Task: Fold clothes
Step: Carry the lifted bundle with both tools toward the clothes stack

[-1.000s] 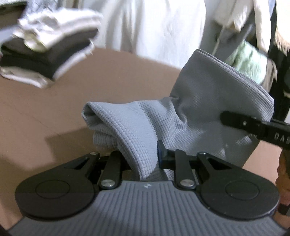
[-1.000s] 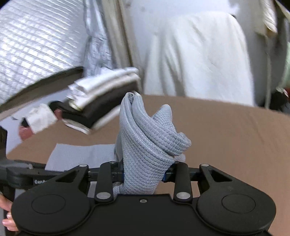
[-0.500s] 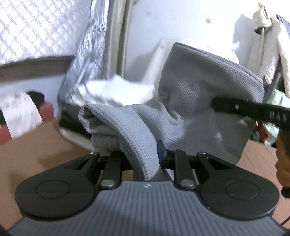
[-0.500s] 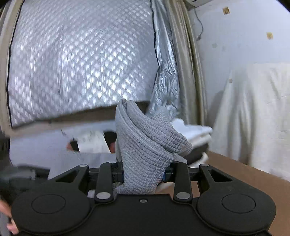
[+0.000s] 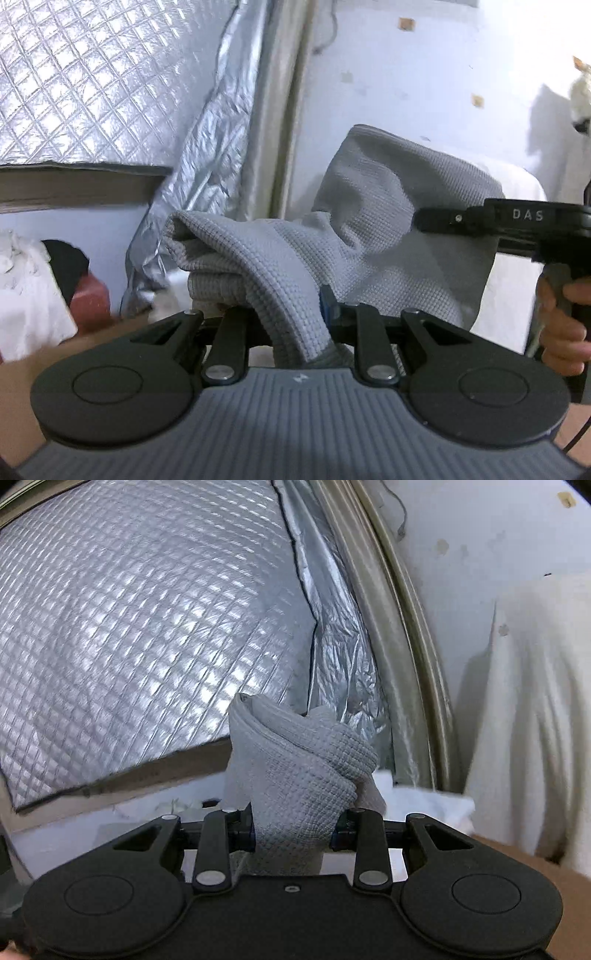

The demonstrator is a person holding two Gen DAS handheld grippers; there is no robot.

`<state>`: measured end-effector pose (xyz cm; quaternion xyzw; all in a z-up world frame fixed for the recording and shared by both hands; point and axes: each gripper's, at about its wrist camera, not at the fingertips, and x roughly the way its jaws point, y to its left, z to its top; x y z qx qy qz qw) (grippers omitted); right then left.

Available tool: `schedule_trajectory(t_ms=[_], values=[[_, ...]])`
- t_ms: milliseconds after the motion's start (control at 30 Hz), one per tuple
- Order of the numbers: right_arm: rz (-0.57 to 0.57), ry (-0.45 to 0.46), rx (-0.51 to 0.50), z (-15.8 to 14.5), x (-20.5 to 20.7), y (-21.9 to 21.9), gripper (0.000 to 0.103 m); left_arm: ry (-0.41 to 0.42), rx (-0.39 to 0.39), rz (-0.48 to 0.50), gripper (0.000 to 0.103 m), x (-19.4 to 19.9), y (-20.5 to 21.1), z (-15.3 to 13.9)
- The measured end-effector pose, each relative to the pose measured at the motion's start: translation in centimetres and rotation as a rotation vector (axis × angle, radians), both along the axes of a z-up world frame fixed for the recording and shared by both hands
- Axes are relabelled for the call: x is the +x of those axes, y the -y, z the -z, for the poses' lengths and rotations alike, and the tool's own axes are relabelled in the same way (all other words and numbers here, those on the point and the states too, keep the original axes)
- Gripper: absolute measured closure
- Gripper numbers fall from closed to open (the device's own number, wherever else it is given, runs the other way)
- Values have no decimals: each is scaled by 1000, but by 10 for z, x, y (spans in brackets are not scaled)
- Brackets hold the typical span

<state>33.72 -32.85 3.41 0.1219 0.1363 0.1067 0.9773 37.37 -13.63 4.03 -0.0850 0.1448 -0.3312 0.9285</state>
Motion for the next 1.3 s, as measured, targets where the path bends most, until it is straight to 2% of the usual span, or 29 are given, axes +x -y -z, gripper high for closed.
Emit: schedule_trajectory(t_ms=[33, 133, 167, 233, 267, 333, 367, 433, 500, 567, 633, 700, 733, 767, 833, 867, 967, 1000, 1033, 1067, 1100, 1167, 1233, 1300], values=[[6, -15, 20, 3, 18, 6, 66, -29, -19, -5, 84, 19, 6, 0], [25, -61, 79, 13, 73, 23, 66, -67, 9, -47, 82, 64, 29, 27], [30, -77, 101, 17, 91, 29, 65, -79, 21, -61, 78, 79, 37, 37], [22, -134, 199, 47, 122, 41, 65, -129, 17, -92, 72, 100, 46, 65], [58, -169, 227, 69, 132, 44, 65, -173, -3, -109, 71, 105, 45, 85], [115, -206, 196, 98, 141, 39, 65, -199, -152, -95, 68, 97, 29, 119], [124, -192, 170, 109, 141, 35, 65, -187, -191, -92, 61, 90, 21, 129], [114, -157, 154, 115, 142, 33, 66, -136, -234, -105, 55, 74, 9, 141], [116, -139, 71, 104, 145, 27, 66, -96, -227, -118, 53, 73, 8, 133], [121, -106, 17, 87, 151, 24, 67, -68, -238, -78, 53, 75, 8, 118], [145, -91, 31, 75, 163, 28, 67, -29, -243, -42, 53, 68, 4, 109], [186, -97, 70, 68, 176, 35, 67, 4, -215, -57, 53, 53, 3, 106], [208, -108, 90, 66, 184, 38, 65, -7, -194, -56, 53, 51, 4, 108], [242, -193, 109, 76, 192, 42, 56, -25, -171, -52, 53, 50, 7, 111], [317, -349, 135, 95, 205, 49, 45, -58, -141, -57, 53, 49, 9, 116], [359, -364, 161, 103, 200, 52, 42, -73, -138, -67, 53, 50, 9, 118], [407, -299, 233, 107, 175, 58, 35, -34, -177, -81, 53, 40, 3, 109], [429, -282, 219, 103, 168, 59, 35, 2, -150, -100, 55, 38, 3, 100], [452, -243, 186, 97, 159, 57, 35, 40, -115, -121, 70, 36, 4, 90], [473, -202, 149, 90, 151, 55, 35, 68, -40, -168, 88, 36, 11, 77], [486, -144, 79, 81, 142, 47, 38, 94, 43, -221, 88, 37, 21, 64], [488, -3, -81, 63, 125, 26, 46, 119, 42, -161, 87, 48, 38, 39], [388, -5, -136, 51, 127, 16, 58, 61, 72, -81, 87, 69, 62, 24], [288, -15, -208, 44, 130, 0, 59, 4, 116, -24, 88, 89, 85, 16]])
